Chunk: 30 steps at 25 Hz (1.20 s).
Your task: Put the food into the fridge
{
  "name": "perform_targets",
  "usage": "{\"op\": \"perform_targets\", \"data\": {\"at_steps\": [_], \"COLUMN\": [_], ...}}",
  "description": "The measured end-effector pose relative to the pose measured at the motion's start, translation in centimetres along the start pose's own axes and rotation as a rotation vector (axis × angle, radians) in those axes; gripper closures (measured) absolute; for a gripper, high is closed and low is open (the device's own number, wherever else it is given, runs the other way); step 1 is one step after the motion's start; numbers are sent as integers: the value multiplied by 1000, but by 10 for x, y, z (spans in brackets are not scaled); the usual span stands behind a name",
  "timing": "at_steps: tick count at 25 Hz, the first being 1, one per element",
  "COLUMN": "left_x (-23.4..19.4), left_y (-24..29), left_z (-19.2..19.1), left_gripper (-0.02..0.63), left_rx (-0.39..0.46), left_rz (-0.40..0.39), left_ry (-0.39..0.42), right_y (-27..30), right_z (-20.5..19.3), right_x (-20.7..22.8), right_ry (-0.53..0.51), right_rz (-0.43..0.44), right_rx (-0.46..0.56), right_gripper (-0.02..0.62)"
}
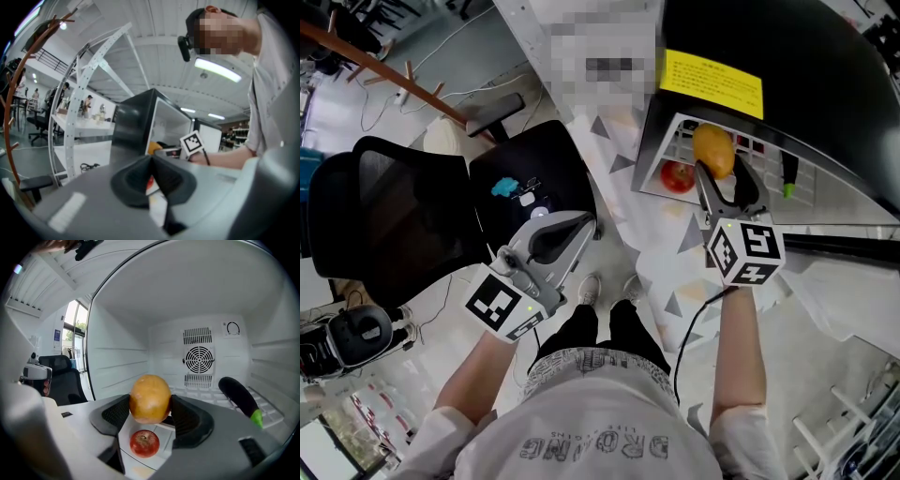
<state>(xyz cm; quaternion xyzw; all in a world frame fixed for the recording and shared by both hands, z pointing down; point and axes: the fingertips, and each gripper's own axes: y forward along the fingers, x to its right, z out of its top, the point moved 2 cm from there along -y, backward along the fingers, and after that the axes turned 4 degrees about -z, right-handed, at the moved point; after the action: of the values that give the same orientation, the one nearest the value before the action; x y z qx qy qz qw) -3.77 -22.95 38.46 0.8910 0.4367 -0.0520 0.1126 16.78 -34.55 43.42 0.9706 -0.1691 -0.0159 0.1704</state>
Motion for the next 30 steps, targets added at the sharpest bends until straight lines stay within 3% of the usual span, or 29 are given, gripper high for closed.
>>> {"op": "perform_targets", "data": {"at_steps": [30], "left_x": [4], "left_y": [-3], "left_z": [7], "left_gripper": [600], "left_rx": [0], "left_rz": [-28], "left_ry": [19], "right_y": [-10], "right_z": [-2], "right_x": [-5], "right_ry": [-2], "right_rz": [-3], "right_rx": [-5], "right_gripper": [314]}}
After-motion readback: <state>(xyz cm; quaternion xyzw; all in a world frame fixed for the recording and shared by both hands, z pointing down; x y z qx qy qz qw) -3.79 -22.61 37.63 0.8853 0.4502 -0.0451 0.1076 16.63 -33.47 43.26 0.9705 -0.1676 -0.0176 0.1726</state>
